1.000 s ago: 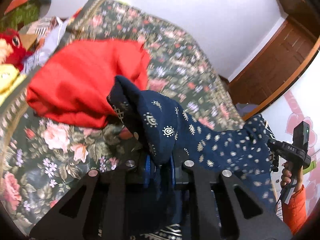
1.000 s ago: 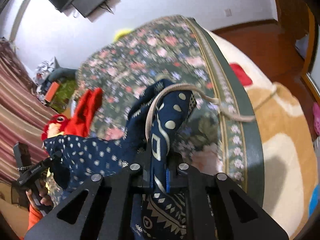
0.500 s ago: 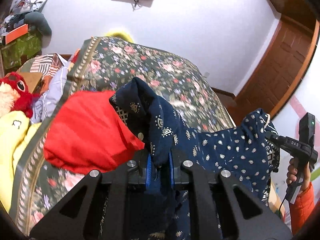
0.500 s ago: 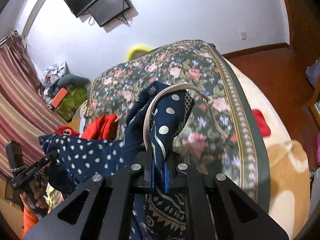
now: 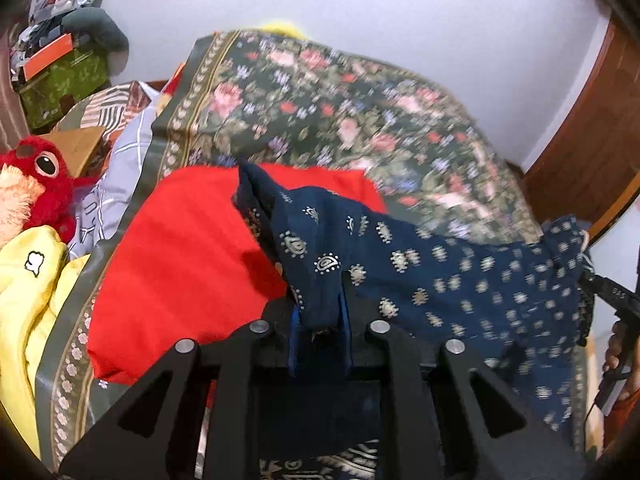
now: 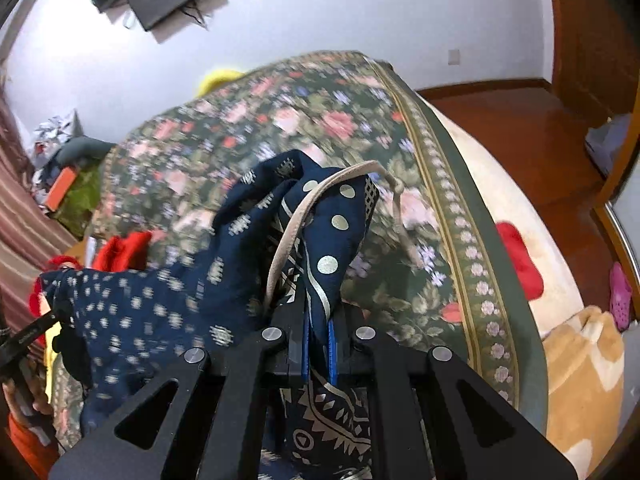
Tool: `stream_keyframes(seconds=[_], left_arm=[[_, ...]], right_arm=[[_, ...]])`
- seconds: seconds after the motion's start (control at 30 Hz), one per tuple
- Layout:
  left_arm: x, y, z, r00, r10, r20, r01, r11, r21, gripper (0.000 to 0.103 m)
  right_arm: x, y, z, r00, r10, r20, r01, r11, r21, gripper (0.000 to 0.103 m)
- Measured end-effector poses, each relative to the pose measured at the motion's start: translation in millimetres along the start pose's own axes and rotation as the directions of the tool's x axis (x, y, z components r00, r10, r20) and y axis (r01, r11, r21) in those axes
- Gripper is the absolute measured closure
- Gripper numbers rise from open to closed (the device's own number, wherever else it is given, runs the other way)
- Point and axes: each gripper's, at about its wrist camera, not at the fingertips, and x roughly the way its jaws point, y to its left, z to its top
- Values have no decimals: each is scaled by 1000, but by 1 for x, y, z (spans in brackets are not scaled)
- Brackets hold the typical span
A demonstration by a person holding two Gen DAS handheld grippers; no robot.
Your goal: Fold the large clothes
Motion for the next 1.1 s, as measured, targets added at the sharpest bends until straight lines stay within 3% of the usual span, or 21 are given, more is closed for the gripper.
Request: stream_keyframes(seconds=[0.07,0.13,0.23,0.4,0.57,0.77,0.87,1.1], left_arm=[[7,4,-1,1000,28,-9,-27,1000,12,83],[11,8,-2,998,55,-12,-55,998,15,69],[10,12,-5,997,79,-17,-79,997,23,60],[-5,9,-7,995,95,-27,-94,995,40,57],[-32,-3,-12,995,101,-26,-98,991,91,53],[-83,-23,-17,999,51,5,-51,988,145,47],[-115,-32,-22,999,23,40,-29,987,159,41],[-170,-42,-48,996,-51,73,38,985,170,17]], right_arm=[[9,-6,-3,1000,-12,-21,12,1000,4,96],[13,-9,-5,999,-28,-30,28,1000,3,95],[10,-8,-7,998,-59,-26,58,998,-13,93],[-7,-3,-11,993,-115,-36,114,993,-42,90],[-40,8,-14,993,-120,-14,119,991,-60,52],[-101,36,-23,987,-143,73,152,978,-142,29],[-132,55,-31,983,-137,121,160,965,-206,20],[-183,87,-64,984,-73,164,123,939,-322,15]])
